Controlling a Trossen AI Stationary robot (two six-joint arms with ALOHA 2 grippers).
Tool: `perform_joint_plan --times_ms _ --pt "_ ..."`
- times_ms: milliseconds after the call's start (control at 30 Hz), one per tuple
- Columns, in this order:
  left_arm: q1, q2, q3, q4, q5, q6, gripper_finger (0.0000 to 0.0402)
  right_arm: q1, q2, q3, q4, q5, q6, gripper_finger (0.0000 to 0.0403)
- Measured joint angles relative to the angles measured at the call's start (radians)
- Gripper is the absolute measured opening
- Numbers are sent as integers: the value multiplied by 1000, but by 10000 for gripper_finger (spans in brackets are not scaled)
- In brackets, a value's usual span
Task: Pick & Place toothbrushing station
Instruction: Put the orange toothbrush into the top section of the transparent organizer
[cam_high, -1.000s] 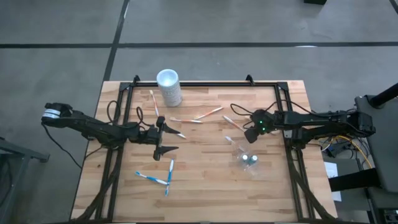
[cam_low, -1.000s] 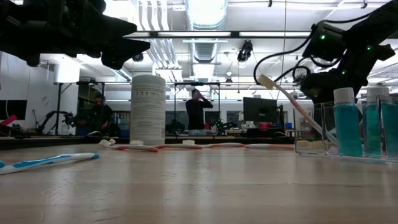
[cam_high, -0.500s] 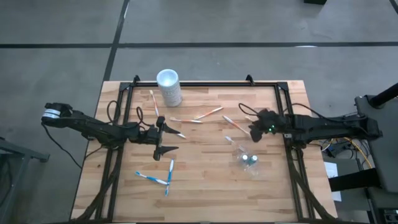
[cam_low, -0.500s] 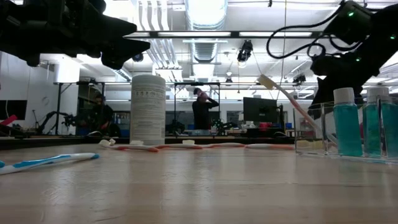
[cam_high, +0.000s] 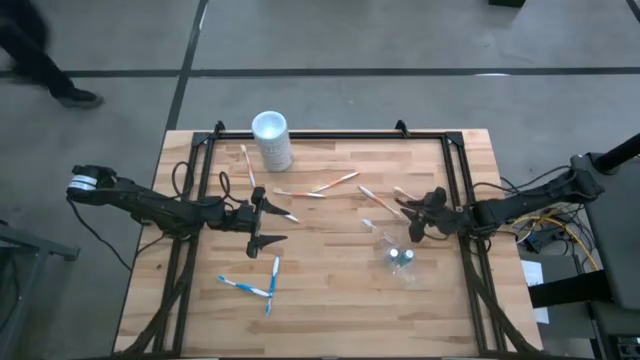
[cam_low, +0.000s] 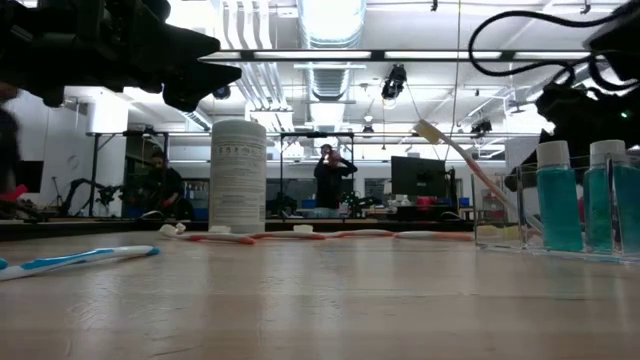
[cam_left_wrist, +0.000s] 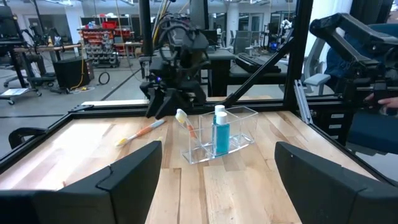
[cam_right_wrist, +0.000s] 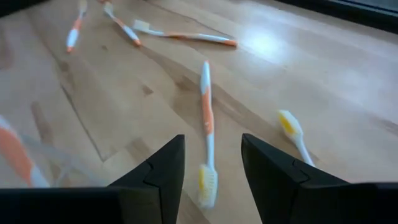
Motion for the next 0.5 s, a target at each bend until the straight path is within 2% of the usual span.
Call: perform_joint_plan --times_ms 233,500 --pt "0 0 0 -8 0 0 319 66 13 -7 4 55 -12 160" --pt "0 0 0 -22 0 0 319 66 69 -7 6 -51 77 160"
